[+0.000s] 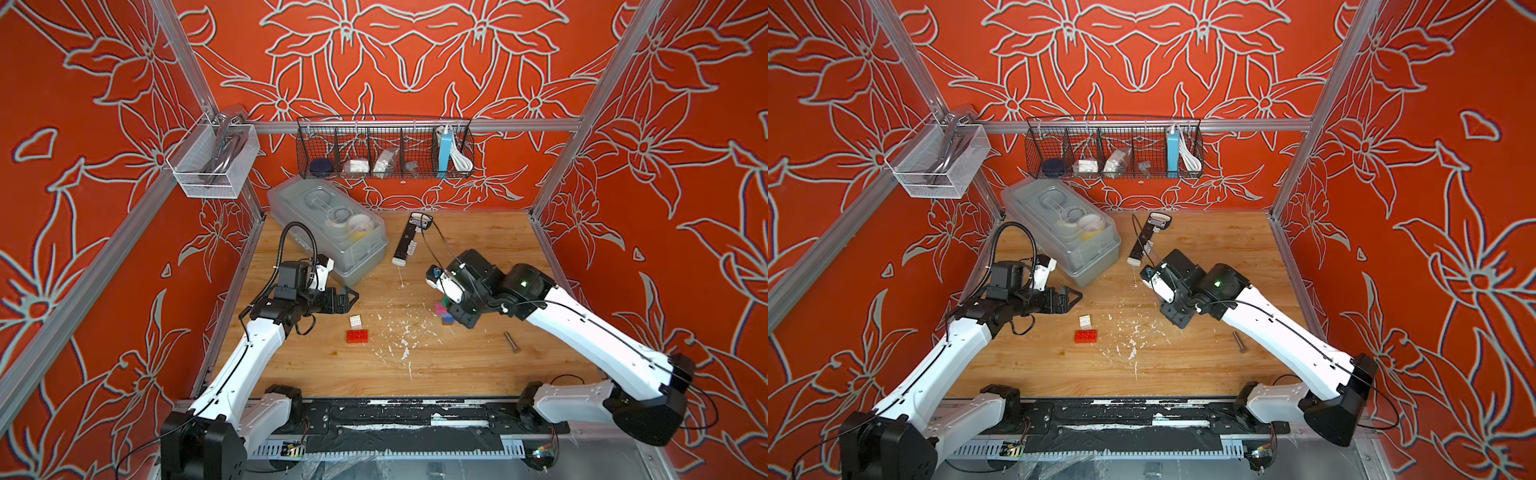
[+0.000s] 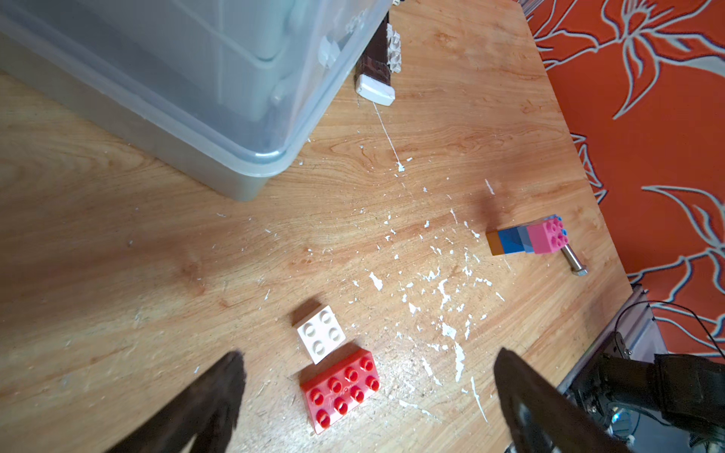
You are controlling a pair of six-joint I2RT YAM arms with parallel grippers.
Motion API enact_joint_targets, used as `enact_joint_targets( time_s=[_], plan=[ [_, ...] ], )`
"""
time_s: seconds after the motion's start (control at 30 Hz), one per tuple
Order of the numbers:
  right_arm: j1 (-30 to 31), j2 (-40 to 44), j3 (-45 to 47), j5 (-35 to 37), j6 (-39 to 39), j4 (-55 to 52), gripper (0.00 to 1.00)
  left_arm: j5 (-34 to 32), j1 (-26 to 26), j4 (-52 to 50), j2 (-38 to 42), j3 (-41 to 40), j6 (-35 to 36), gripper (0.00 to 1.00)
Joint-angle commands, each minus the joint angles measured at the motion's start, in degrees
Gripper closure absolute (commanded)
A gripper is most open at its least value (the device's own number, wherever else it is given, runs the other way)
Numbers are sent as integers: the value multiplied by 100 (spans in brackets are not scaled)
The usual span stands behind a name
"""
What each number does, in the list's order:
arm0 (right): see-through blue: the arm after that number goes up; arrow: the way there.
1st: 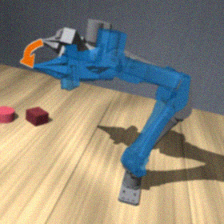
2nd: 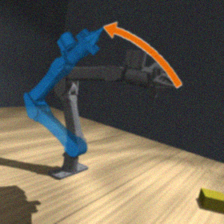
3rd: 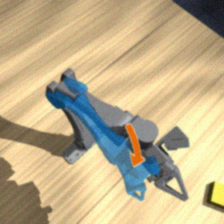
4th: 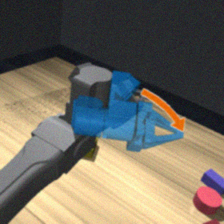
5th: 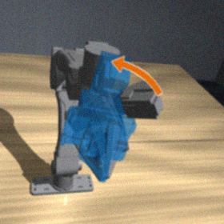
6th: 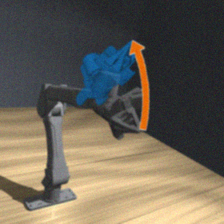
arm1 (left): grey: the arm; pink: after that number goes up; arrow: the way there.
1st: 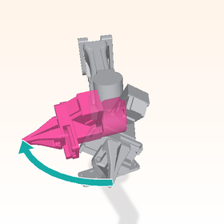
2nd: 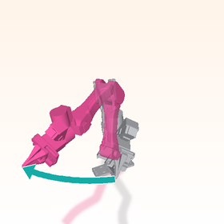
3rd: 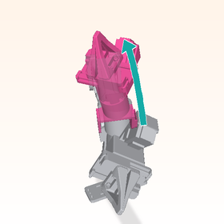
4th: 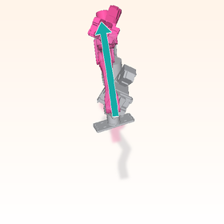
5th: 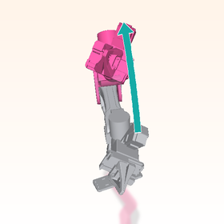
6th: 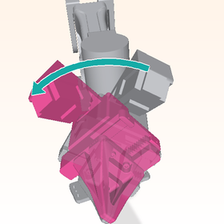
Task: Assemble a spoon with lego
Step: Pick up the lego brick from the center of the board, then assemble the lego brick with the lego brick.
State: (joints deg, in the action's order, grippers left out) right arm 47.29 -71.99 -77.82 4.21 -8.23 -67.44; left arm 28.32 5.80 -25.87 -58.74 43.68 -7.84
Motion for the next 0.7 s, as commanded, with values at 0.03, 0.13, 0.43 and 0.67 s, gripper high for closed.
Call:
enact_joint_targets(
  time_s=[0.03, 0.13, 0.43, 0.67],
  plan=[
    [-297, 332, 613, 87, -2146, -384, 100, 183, 66, 183, 54, -39, 63, 2],
    [-608, 413, 1026, 179, -3270, -62, 100, 218, 117, 187, 71, -48, 80, 2],
    [-1372, -96, 1234, -719, -4796, 988, 100, 67, 1294, 716, 252, -405, 122, 2],
    [-1450, -653, 894, -923, -5186, 923, 100, -566, 2722, 1992, 541, -1230, 550, 2]
  ],
)
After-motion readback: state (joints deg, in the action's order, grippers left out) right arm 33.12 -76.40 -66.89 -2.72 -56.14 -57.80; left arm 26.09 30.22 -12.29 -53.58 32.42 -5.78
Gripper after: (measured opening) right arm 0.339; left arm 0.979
